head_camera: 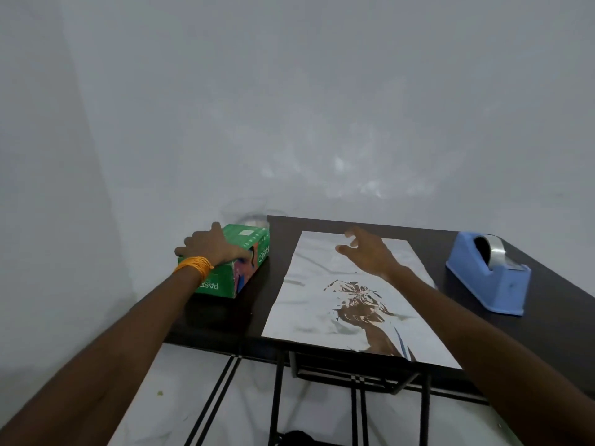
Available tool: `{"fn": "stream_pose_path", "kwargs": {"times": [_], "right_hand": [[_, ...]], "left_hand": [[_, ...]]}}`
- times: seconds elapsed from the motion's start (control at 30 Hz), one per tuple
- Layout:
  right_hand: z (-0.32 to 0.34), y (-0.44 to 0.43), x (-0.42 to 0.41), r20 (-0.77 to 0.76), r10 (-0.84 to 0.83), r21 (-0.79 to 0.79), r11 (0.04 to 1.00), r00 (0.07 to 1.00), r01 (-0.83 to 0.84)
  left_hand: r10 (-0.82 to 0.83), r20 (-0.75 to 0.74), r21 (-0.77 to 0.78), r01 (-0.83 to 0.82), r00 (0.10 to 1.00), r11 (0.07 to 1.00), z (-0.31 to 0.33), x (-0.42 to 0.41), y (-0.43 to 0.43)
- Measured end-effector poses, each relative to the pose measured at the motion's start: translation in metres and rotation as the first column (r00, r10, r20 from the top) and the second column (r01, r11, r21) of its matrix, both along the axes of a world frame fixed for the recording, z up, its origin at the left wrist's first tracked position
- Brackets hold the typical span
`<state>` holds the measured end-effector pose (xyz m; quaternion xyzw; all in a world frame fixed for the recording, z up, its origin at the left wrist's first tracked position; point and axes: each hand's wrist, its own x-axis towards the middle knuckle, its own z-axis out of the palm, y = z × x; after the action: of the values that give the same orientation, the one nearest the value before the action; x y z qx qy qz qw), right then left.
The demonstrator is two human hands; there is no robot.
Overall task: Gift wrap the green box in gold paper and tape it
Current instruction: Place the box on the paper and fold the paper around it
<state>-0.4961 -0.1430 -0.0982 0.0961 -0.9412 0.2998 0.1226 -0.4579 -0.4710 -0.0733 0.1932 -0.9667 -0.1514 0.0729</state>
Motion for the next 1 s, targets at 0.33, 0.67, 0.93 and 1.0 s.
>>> {"fn": "stream_pose_path", "kwargs": {"times": [0.33, 0.67, 0.93, 1.0], "right_hand": [[0.029, 0.02, 0.018, 0.236, 0.135, -0.693, 0.718, 0.962, 0.069], [0.032, 0.071, 0.016, 0.265, 0.058, -0.837, 0.509, 0.963, 0.2], [0.002, 0.077, 0.002, 0.295, -0.088, -0.837, 0.456, 0.951, 0.302], [-0.006, 0.079, -0.003, 0.308, -0.125, -0.797, 0.508, 0.943, 0.327]], "left_hand": [[-0.383, -0.273, -0.021, 0.393, 0.882, 0.919, 0.05, 0.009, 0.072], [-0.724, -0.332, 0.068, 0.781, 0.604, 0.621, 0.054, -0.028, 0.137], [-0.468, -0.468, 0.55, 0.662, 0.75, 0.51, -0.007, -0.043, 0.149], [-0.452, -0.491, 0.56, 0.667, 0.745, 0.492, -0.017, -0.046, 0.153]]}}
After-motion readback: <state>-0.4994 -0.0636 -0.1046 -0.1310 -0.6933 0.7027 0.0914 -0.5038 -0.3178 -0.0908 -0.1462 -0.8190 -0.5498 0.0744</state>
